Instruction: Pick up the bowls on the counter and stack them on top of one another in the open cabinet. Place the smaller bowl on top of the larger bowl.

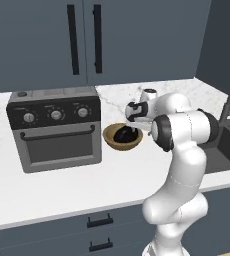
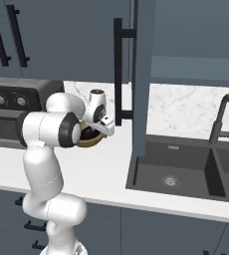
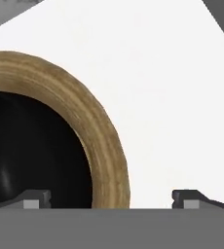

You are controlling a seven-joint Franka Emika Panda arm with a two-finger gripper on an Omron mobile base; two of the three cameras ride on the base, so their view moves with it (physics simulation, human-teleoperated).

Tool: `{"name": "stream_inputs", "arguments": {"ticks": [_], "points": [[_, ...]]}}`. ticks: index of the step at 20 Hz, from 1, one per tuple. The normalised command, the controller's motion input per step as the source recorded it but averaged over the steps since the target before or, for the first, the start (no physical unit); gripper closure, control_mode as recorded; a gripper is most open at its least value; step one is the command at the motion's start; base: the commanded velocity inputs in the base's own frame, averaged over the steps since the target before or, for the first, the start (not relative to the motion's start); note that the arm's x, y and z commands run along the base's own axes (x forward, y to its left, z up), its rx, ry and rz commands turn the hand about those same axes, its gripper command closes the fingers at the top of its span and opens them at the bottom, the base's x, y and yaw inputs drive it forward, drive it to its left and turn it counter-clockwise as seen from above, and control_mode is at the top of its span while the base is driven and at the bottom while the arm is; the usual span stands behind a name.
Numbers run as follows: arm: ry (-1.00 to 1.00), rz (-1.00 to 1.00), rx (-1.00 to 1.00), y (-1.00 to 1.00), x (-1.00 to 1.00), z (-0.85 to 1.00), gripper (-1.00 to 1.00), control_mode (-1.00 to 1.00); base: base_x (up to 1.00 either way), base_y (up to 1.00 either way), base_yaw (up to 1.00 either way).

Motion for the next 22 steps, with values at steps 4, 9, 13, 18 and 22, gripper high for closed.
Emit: {"name": "stream_inputs", "arguments": {"ticks": [4, 9, 13, 18, 22], "points": [[0.00, 0.00, 0.03, 0.50, 0.03, -0.12, -1.00, -1.00, 0.00, 0.00, 0.00], [0.13, 0.00, 0.01, 0.24, 0.02, -0.56, -1.00, -1.00, 0.00, 0.00, 0.00], [0.16, 0.00, 0.00, 0.00, -0.03, -0.56, -1.00, -1.00, 0.00, 0.00, 0.00], [0.03, 0.00, 0.00, 0.00, 0.00, -0.10, -1.00, -1.00, 0.00, 0.00, 0.00], [0.00, 0.00, 0.00, 0.00, 0.00, 0.20, -1.00, -1.00, 0.00, 0.00, 0.00]]}}
